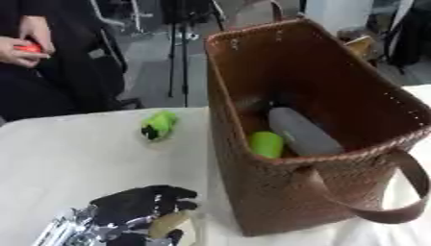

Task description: Pick up objects on the table and place them in the box.

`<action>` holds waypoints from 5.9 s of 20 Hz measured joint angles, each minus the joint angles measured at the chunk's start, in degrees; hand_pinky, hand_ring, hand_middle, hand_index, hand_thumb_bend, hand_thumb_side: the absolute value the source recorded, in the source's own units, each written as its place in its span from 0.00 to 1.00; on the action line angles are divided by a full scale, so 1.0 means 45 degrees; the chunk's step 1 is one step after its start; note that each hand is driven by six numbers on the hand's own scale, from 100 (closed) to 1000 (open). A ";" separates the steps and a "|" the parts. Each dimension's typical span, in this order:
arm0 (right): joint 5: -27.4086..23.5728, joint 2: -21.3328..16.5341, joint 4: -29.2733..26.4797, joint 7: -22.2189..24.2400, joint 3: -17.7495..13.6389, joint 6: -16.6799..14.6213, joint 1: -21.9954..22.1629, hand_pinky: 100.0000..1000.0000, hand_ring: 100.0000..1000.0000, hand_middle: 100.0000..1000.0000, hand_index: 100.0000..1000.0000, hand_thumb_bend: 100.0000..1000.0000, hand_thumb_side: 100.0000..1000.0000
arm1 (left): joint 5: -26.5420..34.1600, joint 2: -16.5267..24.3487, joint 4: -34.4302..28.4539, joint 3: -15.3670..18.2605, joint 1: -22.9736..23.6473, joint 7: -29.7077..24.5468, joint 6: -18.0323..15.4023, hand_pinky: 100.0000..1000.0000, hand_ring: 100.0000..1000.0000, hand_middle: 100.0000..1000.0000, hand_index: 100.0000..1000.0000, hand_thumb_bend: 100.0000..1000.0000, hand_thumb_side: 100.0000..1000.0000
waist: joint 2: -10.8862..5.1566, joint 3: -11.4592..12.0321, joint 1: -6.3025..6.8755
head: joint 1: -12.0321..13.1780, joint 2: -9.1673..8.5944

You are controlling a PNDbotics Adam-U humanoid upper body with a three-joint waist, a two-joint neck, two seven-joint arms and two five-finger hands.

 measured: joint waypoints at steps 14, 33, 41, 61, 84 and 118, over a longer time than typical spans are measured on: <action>-0.0018 0.0000 0.0000 -0.0083 0.0000 0.0021 0.0000 0.79 0.72 0.68 0.75 0.00 1.00 | -0.0117 -0.0008 0.0403 -0.0204 -0.0110 0.0418 -0.0418 0.95 1.00 1.00 1.00 0.00 1.00 | -0.0012 -0.0002 0.0000 | 0.0008 -0.0002; -0.0117 -0.0001 0.0000 -0.0200 0.0000 -0.0093 0.0000 0.79 0.72 0.67 0.75 0.00 1.00 | -0.1209 -0.0130 0.0739 -0.0257 -0.0234 0.0947 -0.0947 0.82 0.98 1.00 1.00 0.00 1.00 | -0.0043 0.0026 -0.0001 | 0.0055 -0.0112; -0.0122 -0.0002 0.0000 -0.0203 0.0000 -0.0089 -0.0006 0.79 0.72 0.67 0.75 0.00 1.00 | -0.1358 -0.0131 0.0742 -0.0305 -0.0257 0.0993 -0.0993 0.76 0.93 1.00 1.00 0.00 0.77 | -0.0039 0.0069 -0.0001 | 0.0055 -0.0118; -0.0176 -0.0007 0.0000 -0.0218 0.0000 -0.0066 0.0000 0.79 0.72 0.68 0.74 0.00 1.00 | -0.1026 -0.0128 0.0740 -0.0382 -0.0335 0.0822 -0.0822 0.61 0.80 0.86 1.00 0.00 0.33 | -0.0084 0.0101 0.0000 | 0.0073 -0.0149; -0.0175 -0.0008 0.0000 -0.0246 0.0009 -0.0156 -0.0001 0.80 0.72 0.67 0.75 0.00 1.00 | -0.0561 -0.0115 0.0500 -0.0380 -0.0347 0.0493 -0.0493 0.47 0.65 0.67 0.59 0.00 0.21 | -0.0007 0.0067 0.0000 | 0.0059 -0.0339; -0.0339 -0.0137 0.0000 -0.0143 0.0077 -0.0262 0.0013 0.81 0.72 0.66 0.75 0.00 1.00 | 0.0305 0.0346 -0.2158 0.0005 -0.0550 0.0519 -0.0523 0.23 0.42 0.43 0.37 0.00 0.16 | 0.0030 0.0079 0.0080 | 0.0038 -0.0350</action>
